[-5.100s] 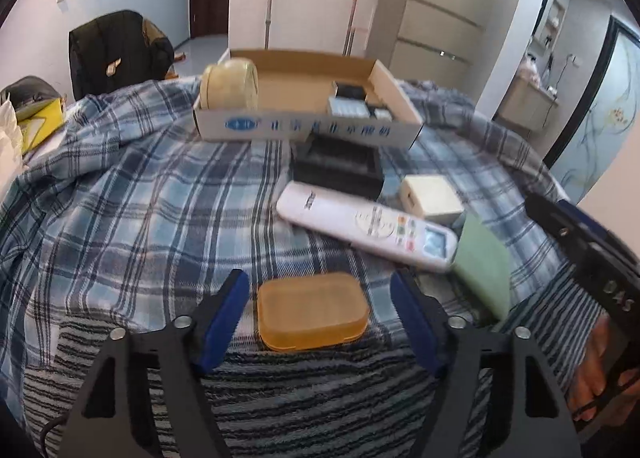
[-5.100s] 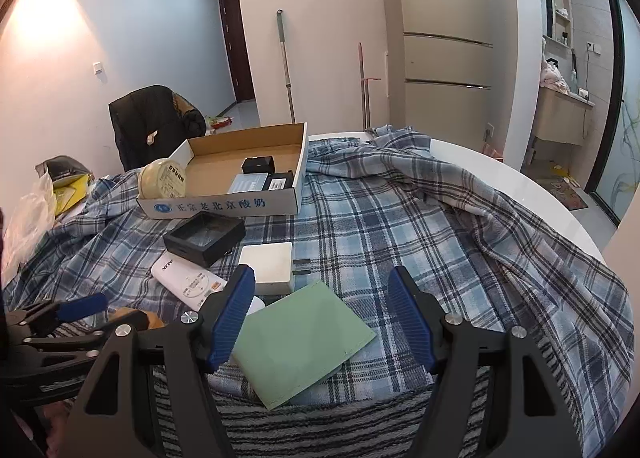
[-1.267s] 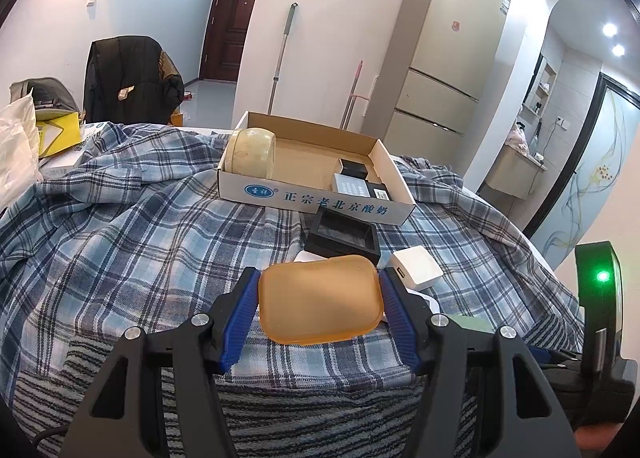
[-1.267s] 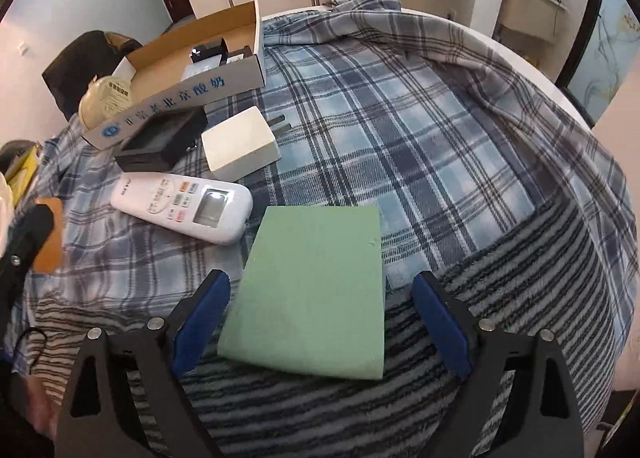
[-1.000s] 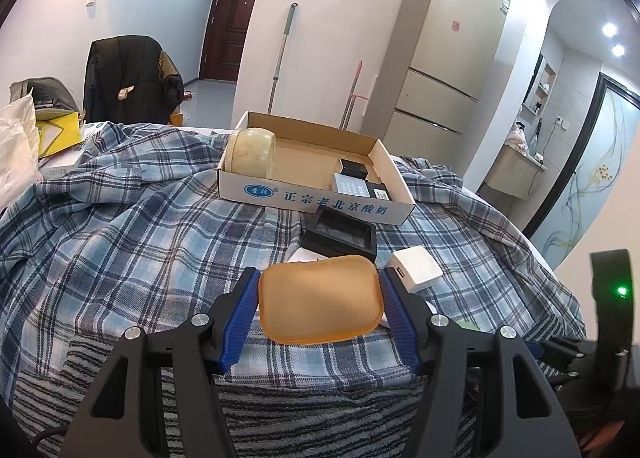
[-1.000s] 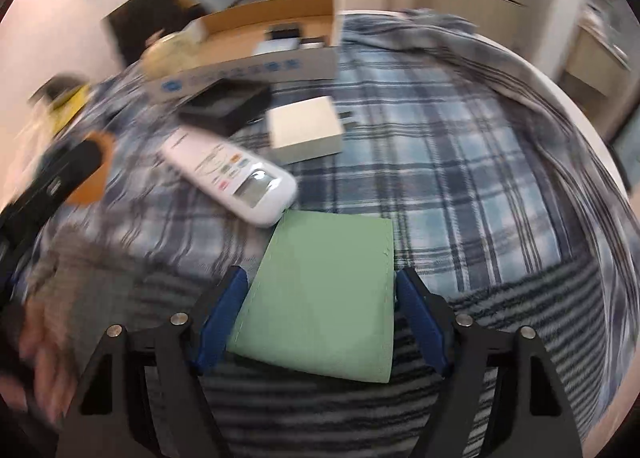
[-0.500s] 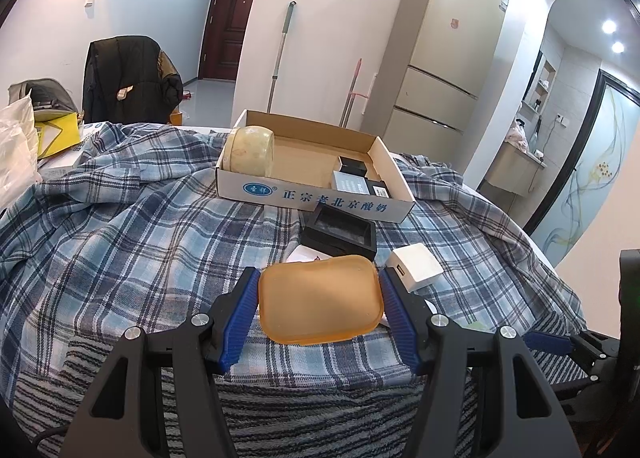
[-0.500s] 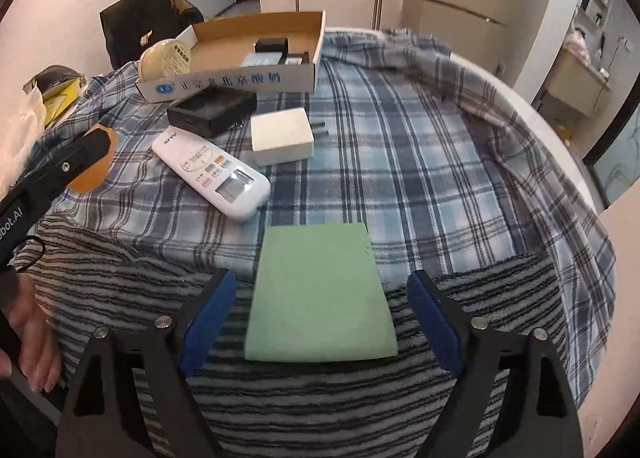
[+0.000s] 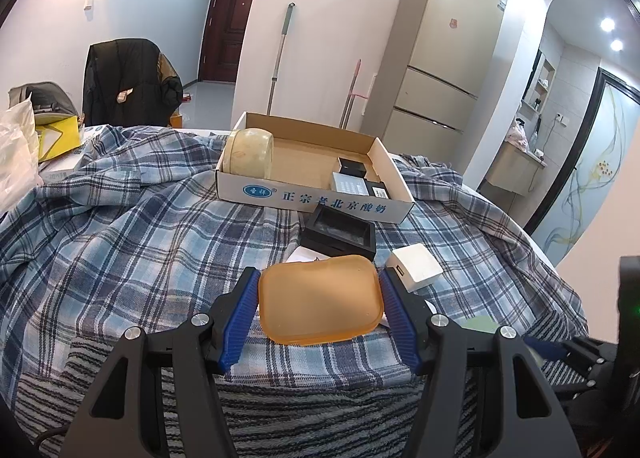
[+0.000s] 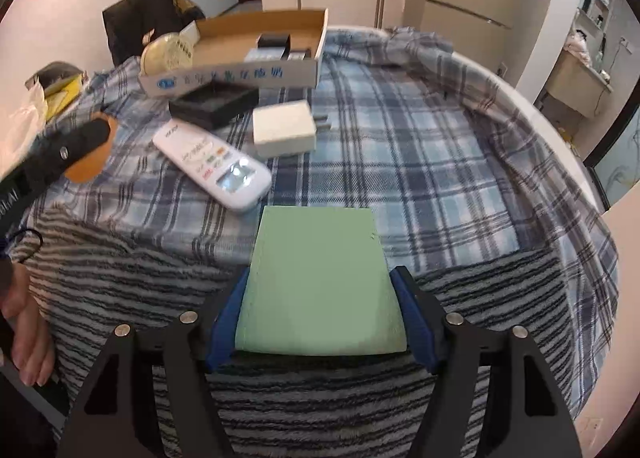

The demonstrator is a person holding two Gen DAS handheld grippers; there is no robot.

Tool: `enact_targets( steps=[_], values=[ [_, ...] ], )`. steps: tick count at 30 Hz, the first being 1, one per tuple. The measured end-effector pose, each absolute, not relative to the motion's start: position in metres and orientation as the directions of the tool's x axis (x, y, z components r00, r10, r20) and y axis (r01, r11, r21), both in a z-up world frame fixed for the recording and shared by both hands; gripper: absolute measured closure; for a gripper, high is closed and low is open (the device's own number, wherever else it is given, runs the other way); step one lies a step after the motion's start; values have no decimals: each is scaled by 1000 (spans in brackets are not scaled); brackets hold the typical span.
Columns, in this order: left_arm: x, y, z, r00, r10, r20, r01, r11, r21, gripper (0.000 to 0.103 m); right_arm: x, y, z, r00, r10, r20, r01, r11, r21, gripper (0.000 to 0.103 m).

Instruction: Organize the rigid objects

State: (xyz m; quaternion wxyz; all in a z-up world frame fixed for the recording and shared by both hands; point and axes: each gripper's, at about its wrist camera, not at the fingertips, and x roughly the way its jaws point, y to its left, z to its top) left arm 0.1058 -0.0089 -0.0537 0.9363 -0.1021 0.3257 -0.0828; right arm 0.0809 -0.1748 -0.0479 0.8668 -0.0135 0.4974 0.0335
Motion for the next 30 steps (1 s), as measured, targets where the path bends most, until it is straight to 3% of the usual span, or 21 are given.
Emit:
enact_targets(
  steps=[12, 19, 24, 30],
  values=[
    [86, 1, -11, 837, -163, -522, 76, 980, -184, 40, 86, -194, -4, 624, 45, -780, -34, 999, 31, 34],
    [55, 5, 42, 927, -77, -367, 58, 996, -63, 40, 93, -192, 41, 737, 50, -674, -60, 998, 9, 34],
    [66, 14, 75, 919, -128, -373, 98, 990, -99, 40, 96, -185, 72, 799, 65, -598, -86, 996, -7, 34],
    [83, 4, 119, 959, -34, -280, 42, 999, 24, 40, 111, -179, 113, 875, 42, -482, -68, 997, -37, 34]
  ],
)
